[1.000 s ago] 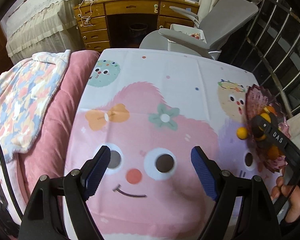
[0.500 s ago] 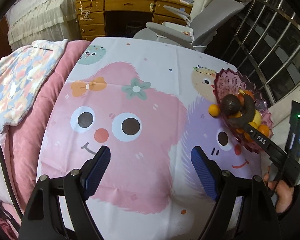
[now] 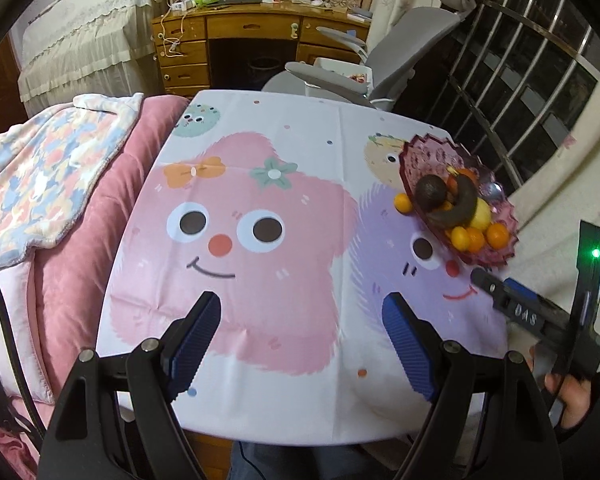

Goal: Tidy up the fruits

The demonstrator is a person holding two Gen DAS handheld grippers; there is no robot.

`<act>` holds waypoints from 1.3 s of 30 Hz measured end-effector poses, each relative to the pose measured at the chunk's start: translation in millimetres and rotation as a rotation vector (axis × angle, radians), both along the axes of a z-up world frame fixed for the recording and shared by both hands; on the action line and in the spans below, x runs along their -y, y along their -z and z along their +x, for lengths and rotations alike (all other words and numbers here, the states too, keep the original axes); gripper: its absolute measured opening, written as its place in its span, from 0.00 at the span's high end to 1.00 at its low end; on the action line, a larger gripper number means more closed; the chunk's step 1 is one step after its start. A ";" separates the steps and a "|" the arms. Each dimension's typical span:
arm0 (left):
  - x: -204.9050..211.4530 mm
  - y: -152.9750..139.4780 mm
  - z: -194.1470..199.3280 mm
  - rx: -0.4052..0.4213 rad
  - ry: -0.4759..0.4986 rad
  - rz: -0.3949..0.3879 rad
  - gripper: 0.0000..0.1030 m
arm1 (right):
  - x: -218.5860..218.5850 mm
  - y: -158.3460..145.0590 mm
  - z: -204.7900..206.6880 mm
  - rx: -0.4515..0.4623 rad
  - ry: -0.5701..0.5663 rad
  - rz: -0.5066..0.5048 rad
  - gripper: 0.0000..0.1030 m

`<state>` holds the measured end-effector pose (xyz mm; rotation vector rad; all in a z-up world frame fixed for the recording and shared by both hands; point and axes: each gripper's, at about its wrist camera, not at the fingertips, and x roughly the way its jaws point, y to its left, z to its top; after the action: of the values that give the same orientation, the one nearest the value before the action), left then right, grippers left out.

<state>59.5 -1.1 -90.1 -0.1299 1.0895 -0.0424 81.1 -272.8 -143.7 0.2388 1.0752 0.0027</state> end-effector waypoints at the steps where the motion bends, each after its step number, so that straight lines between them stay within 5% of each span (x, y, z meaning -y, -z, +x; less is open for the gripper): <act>1: -0.8 -1.2 -4.7 -0.007 0.008 -0.002 0.20 | -3.0 -1.2 -7.4 -0.008 -0.012 0.005 0.24; 7: -11.3 -22.8 -29.4 -0.010 0.039 0.014 0.20 | -31.0 -26.9 -55.9 -0.080 -0.099 0.048 0.24; 13: -26.2 -63.4 -54.2 0.028 0.040 0.022 0.20 | -70.3 -89.1 -93.7 -0.071 -0.206 0.001 0.23; 21: -29.9 -101.1 -83.8 0.094 0.013 0.049 0.13 | -93.0 -146.9 -128.9 -0.041 -0.157 -0.001 0.16; 30: -25.9 -92.0 -93.1 0.086 -0.015 0.085 0.06 | -105.1 -145.7 -142.9 -0.020 -0.139 0.003 0.00; 39: -17.6 -94.4 -87.4 0.112 -0.011 0.108 0.01 | -105.6 -157.6 -144.1 0.051 -0.135 -0.046 0.00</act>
<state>-27.9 16.5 4.3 -0.0354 0.9773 0.0190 -63.0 -167.2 13.9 0.1234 1.0379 0.1044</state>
